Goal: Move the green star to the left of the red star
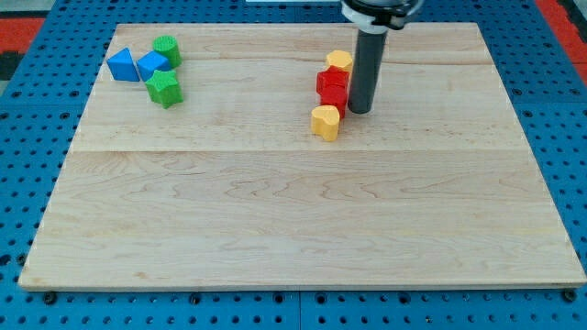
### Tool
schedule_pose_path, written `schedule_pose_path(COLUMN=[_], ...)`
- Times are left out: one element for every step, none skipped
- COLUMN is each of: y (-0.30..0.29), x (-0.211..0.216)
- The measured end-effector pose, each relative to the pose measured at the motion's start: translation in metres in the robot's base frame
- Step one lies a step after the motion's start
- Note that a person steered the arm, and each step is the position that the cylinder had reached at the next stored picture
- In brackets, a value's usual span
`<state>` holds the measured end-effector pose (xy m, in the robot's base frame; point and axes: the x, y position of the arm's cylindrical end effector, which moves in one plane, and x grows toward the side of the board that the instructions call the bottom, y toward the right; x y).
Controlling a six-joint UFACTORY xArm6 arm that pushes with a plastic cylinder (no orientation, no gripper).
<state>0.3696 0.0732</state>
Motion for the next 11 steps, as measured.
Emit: schedule_pose_path(y=[-0.003, 0.026, -0.043, -0.189, -0.315, -0.323, -0.253, -0.218, -0.236, -0.173, -0.138], x=[0.011, 0.024, 0.091, 0.068, -0.021, -0.065, -0.017, -0.006, -0.034, -0.013, 0.034])
